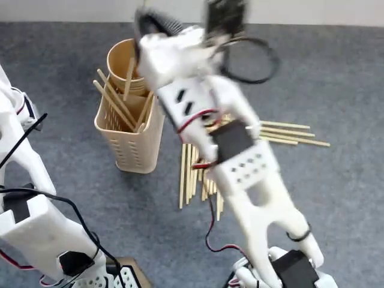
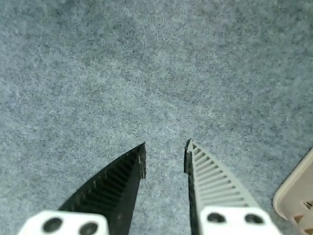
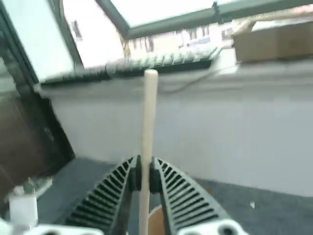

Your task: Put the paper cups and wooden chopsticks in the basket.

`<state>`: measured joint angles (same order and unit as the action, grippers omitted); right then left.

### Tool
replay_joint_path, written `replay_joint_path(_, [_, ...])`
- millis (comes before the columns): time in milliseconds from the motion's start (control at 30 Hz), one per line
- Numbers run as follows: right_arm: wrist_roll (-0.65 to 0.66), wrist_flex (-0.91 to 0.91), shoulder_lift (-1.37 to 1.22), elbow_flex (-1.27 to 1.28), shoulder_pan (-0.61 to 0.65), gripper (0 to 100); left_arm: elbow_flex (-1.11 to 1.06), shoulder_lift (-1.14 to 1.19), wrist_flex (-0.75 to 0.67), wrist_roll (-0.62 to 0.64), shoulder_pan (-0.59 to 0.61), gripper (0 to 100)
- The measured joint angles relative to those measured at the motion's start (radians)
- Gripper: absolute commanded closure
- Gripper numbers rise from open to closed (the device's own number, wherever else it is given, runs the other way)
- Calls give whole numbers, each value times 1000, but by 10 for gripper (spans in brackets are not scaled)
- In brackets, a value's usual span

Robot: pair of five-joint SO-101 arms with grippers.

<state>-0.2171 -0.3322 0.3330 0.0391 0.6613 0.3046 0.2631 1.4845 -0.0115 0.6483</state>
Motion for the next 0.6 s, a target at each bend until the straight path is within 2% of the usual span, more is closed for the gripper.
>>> replay_joint_path(200, [120,63,-2,213,40,966,0,0,0,0,0,836])
replay_joint_path(300, [198,55,0,218,40,817,0,0,0,0,0,836])
replay_joint_path(367, [235,-14,0,218,41,752,0,0,0,0,0,836])
replay_joint_path(467, [235,-149,0,178,41,761,0,0,0,0,0,836])
replay_joint_path(600, [235,-345,40,-9,37,779,0,0,0,0,0,836])
